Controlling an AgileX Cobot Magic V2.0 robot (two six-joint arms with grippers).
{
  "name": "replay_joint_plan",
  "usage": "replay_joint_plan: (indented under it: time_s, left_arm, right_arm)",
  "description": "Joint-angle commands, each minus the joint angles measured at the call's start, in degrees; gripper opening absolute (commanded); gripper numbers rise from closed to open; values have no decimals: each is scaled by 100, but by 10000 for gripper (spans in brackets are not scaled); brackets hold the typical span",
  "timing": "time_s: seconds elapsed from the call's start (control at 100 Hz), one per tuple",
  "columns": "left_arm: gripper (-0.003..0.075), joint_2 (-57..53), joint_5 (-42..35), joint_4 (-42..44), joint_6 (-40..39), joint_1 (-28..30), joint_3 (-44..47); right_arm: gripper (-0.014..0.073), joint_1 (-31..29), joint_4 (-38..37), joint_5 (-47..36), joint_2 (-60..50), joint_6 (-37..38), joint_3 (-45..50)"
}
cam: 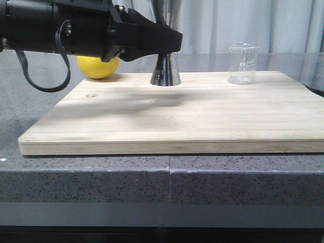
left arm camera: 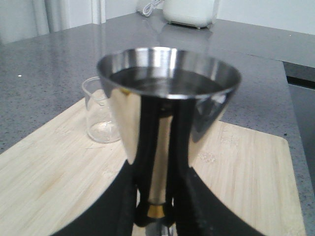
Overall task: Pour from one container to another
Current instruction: 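Open the right gripper and withdraw it from the beaker, then lower the jigger onto the board with the left gripper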
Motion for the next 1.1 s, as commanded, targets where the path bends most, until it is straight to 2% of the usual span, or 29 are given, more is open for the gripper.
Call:
replay_joint_plan:
  time_s: [0.0,0.37,1.09]
  left_arm:
    - [38,-322,-423,-334,124,112,-177]
    - [38,-124,-459,-621,579,258,-177]
    - [38,428,-774,-927,866,320,-177]
  right_arm:
    - [568,-13,236,-367,-361,27,-186]
    - [568,194,236,-465,-417,27,-186]
    - [568,245,236,-441,-417,27,-186]
